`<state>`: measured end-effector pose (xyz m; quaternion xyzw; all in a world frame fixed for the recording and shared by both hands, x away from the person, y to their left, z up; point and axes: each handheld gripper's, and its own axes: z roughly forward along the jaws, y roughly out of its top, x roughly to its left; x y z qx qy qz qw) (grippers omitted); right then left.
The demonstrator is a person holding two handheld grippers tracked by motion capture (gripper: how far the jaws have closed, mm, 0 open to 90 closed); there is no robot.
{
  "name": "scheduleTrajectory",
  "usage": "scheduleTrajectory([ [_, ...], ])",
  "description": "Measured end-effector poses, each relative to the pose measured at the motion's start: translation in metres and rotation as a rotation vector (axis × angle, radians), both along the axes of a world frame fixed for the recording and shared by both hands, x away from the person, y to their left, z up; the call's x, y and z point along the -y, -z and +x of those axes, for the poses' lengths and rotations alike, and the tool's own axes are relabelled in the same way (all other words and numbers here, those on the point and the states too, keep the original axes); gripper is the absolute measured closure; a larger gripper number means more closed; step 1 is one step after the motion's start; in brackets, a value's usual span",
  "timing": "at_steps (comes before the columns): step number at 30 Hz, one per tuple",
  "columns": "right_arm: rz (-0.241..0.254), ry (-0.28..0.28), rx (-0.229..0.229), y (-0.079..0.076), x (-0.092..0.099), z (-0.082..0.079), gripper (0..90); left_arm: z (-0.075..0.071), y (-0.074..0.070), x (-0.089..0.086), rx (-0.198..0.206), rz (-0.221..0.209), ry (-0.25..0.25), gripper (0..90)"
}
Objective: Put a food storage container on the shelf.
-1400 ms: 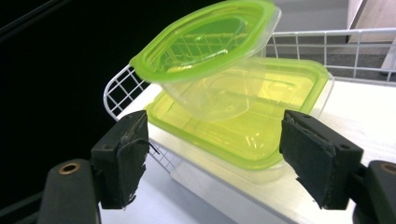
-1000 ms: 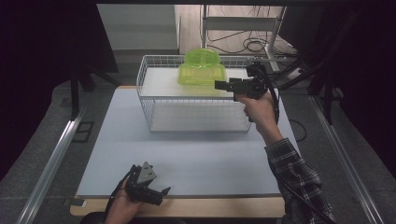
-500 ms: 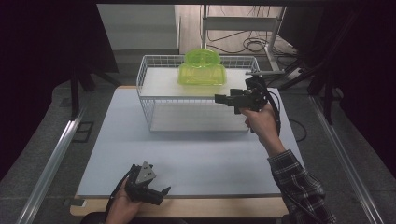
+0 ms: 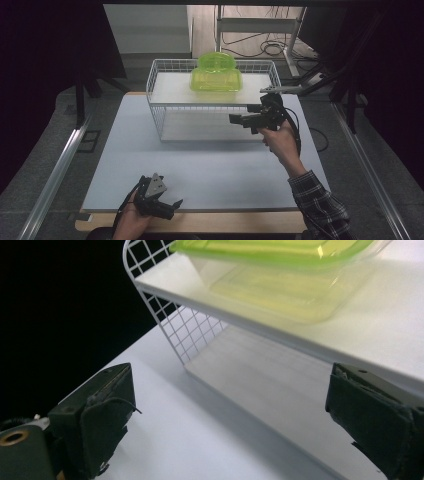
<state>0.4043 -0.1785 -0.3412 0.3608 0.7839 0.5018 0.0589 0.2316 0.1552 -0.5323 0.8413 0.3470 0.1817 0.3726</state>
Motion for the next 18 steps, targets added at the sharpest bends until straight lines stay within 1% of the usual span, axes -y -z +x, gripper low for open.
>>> scheduleTrajectory([
  [5,-0.023,-0.012,0.003,0.008,-0.002,-0.006,4.6,0.0,0.0,0.0,0.003,0.001,0.001,0.0],
  [10,-0.032,-0.026,0.001,0.017,-0.003,-0.01,4.3,0.0,0.001,0.001,0.004,0.001,0.002,0.0],
  [15,-0.042,-0.029,0.011,0.024,-0.004,-0.016,3.2,0.0,0.001,0.001,0.003,0.002,0.003,0.0],
  [18,-0.047,-0.03,0.017,0.029,-0.004,-0.019,3.3,0.0,0.0,0.001,-0.003,-0.005,0.003,0.0],
])
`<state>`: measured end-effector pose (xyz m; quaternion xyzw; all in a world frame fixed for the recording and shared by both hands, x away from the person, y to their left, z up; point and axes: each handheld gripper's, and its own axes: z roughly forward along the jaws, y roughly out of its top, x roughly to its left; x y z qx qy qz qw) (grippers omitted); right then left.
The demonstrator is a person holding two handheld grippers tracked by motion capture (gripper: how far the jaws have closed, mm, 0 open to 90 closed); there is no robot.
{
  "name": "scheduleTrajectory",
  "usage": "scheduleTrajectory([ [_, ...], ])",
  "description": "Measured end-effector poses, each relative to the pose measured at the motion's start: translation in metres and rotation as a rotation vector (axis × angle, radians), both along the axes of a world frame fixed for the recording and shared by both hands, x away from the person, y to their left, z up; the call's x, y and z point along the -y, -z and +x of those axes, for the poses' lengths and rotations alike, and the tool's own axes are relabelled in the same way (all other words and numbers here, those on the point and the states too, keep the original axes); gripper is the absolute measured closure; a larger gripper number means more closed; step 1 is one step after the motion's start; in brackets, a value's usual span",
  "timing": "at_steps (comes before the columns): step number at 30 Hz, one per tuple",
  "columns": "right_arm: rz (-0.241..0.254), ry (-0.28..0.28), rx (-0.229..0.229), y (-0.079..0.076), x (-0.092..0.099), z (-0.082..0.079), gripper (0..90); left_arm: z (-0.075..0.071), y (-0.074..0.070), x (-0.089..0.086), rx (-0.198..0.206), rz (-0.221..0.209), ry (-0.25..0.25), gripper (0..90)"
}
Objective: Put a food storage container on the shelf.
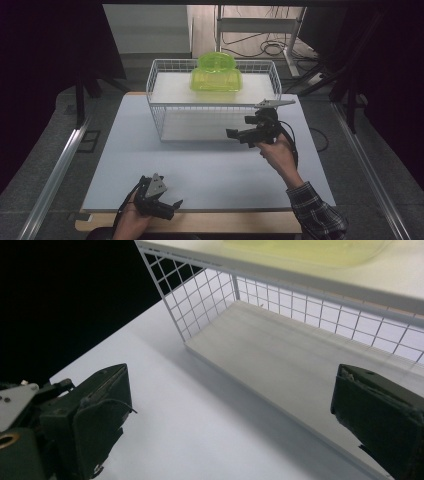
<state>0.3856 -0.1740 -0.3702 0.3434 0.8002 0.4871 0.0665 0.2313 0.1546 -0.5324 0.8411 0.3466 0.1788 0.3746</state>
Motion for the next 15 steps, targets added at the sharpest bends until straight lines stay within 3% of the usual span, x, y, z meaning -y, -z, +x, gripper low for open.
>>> scheduleTrajectory([
  [10,-0.034,-0.024,0.035,0.018,-0.003,-0.012,3.5,0.0,0.0,0.0,-0.01,-0.006,0.001,0.0],
  [15,-0.031,-0.02,0.025,0.029,-0.001,-0.016,3.5,0.0,0.0,0.001,-0.012,0.001,0.002,0.0],
])
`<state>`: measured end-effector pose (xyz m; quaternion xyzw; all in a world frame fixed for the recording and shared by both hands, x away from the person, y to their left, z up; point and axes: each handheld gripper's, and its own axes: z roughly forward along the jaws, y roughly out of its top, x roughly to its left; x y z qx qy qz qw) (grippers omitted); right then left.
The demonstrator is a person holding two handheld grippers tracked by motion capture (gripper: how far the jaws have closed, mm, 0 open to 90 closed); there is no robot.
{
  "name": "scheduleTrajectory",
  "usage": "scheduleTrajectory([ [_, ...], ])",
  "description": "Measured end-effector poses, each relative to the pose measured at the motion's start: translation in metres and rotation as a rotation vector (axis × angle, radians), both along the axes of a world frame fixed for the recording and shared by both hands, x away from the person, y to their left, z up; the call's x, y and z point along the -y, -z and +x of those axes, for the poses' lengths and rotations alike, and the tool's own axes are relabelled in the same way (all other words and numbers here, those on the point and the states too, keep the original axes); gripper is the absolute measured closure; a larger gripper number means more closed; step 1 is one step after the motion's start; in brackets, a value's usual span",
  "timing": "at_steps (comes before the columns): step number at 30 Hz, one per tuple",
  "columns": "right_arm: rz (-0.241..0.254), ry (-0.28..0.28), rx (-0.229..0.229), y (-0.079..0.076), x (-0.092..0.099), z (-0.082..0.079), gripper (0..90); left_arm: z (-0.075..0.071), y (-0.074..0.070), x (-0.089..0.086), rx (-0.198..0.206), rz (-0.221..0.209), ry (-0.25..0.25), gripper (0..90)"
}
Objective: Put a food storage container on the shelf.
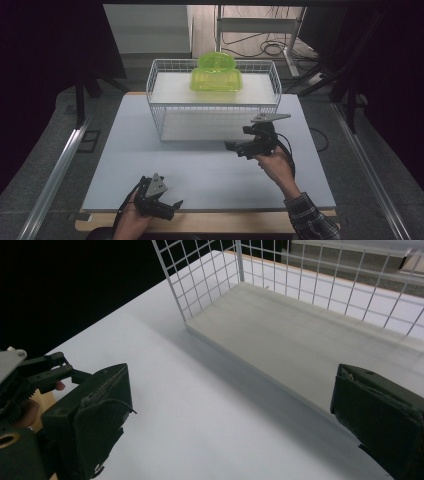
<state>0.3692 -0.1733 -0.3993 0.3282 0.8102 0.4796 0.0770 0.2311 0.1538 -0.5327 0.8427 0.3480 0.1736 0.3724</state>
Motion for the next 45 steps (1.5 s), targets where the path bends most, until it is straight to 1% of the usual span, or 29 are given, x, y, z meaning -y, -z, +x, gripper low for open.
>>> scheduleTrajectory([
  [4,-0.005,0.006,0.006,0.011,0.003,-0.003,3.3,0.0,0.0,0.0,-0.001,0.003,0.0,0.0],
  [7,0.004,0.01,0.003,0.021,0.005,-0.006,3.2,0.0,0.0,0.001,-0.001,0.004,0.001,0.0],
  [9,-0.011,0.007,-0.003,0.027,0.006,-0.007,2.2,0.0,0.0,0.001,-0.001,0.005,0.002,0.0],
  [11,-0.011,0.014,-0.001,0.031,0.008,-0.009,1.8,0.0,0.0,0.001,-0.002,0.007,0.003,0.0],
  [16,-0.014,0.011,-0.021,0.042,0.015,-0.015,1.2,0.0,0.0,0.001,-0.003,0.007,0.005,0.0],
  [21,-0.016,0.014,-0.021,0.049,0.021,-0.021,1.1,0.0,0.0,0.001,-0.004,0.009,0.006,0.0],
  [26,-0.038,0.015,-0.013,0.056,0.024,-0.027,1.1,-0.001,0.0,0.001,-0.004,0.013,0.006,0.0],
  [30,-0.047,0.019,-0.017,0.059,0.027,-0.03,1.1,0.0,0.0,0.001,-0.005,0.013,0.006,0.0],
  [35,-0.049,0.032,-0.014,0.066,0.037,-0.038,1.1,0.0,0.0,0.002,-0.005,0.017,0.008,0.0],
  [37,-0.05,0.036,-0.022,0.069,0.041,-0.041,1.1,0.0,0.001,0.002,-0.005,0.019,0.009,0.0],
  [45,-0.083,0.041,-0.025,0.079,0.052,-0.051,1.1,0.0,0.001,0.002,-0.007,0.027,0.011,0.0],
])
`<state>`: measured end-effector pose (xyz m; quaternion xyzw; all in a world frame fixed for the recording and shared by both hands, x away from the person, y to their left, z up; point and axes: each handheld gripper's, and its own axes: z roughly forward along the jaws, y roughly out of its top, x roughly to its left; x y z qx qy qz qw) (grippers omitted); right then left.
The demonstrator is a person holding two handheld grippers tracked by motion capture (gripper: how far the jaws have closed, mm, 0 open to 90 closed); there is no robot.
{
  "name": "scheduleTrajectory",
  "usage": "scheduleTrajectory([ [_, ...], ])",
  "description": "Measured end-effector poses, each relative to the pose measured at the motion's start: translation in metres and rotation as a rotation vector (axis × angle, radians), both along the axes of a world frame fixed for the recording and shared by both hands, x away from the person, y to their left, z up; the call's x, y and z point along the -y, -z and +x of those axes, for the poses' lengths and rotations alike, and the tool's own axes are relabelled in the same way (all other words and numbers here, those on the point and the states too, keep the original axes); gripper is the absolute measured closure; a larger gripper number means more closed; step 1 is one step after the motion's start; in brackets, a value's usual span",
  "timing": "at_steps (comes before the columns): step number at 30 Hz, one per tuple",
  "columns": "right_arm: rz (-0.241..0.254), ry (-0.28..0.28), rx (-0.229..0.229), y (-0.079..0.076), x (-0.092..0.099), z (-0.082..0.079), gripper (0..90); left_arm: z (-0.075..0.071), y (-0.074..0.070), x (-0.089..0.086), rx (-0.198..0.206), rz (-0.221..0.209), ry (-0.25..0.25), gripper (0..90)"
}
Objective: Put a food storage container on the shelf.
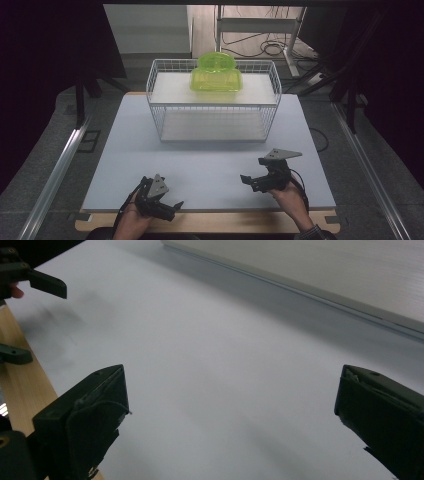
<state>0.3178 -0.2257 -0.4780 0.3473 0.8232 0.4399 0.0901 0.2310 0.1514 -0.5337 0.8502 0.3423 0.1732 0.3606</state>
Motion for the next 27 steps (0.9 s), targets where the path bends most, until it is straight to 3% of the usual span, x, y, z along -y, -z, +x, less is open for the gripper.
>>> scheduleTrajectory([
  [21,-0.085,0.027,-0.034,0.026,0.016,-0.018,1.1,0.0,0.001,0.001,-0.003,0.001,-0.001,0.0],
  [27,-0.139,0.03,-0.065,0.036,0.017,-0.02,1.1,0.0,0.001,0.001,-0.007,0.004,0.001,0.0],
])
